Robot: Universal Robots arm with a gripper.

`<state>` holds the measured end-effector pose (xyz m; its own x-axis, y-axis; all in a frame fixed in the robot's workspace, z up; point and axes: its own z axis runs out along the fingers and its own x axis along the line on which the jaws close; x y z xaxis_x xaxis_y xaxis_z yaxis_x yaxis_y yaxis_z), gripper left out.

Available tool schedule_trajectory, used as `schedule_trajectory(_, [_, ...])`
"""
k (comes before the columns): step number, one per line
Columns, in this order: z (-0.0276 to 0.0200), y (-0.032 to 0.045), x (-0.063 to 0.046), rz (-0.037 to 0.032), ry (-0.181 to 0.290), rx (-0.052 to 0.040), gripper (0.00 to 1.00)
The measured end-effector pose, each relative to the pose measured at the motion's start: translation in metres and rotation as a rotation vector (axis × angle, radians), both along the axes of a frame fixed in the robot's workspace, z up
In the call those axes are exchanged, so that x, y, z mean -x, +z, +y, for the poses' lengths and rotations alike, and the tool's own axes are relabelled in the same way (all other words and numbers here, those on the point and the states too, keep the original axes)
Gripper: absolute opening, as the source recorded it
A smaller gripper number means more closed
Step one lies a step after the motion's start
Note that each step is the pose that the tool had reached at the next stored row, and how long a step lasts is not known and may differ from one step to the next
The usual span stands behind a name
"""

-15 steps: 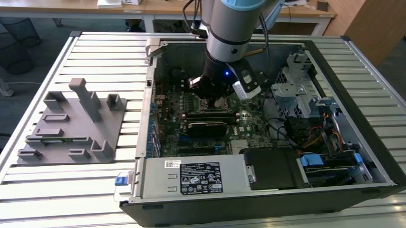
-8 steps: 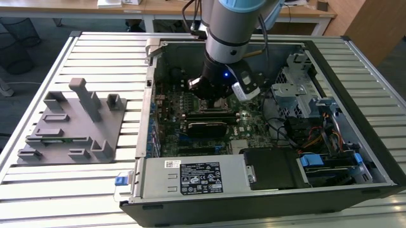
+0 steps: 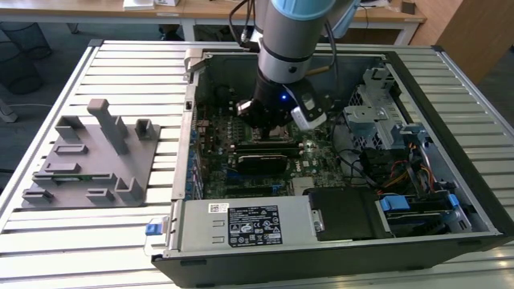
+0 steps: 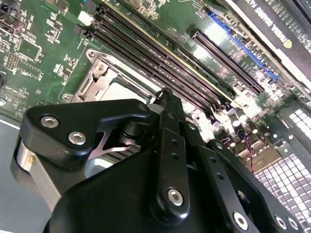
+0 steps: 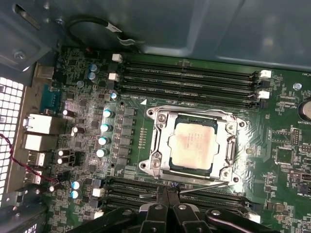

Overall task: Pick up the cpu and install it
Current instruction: 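Install the second cpu locking lever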

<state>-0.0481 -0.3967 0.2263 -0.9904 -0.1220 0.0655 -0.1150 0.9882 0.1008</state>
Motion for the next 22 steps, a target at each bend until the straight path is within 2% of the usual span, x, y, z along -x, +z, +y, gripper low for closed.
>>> schedule_trajectory(7, [-0.0008, -0.0048, 0.001, 0.0001, 0.000, -0.0022, 0.11])
schedule_trajectory(9, [-0.0014, -0.0060, 0.002, 0.0001, 0.000, -0.0126, 0.11])
schedule_trajectory(12, [-0.0034, -0.0075, 0.004, 0.0001, 0.000, -0.0336, 0.11])
schedule_trajectory(18, [-0.0079, -0.0102, 0.006, 0.0001, 0.000, -0.0496, 0.11])
schedule_trajectory(22, [-0.0111, -0.0110, 0.006, 0.0001, 0.000, -0.0546, 0.11])
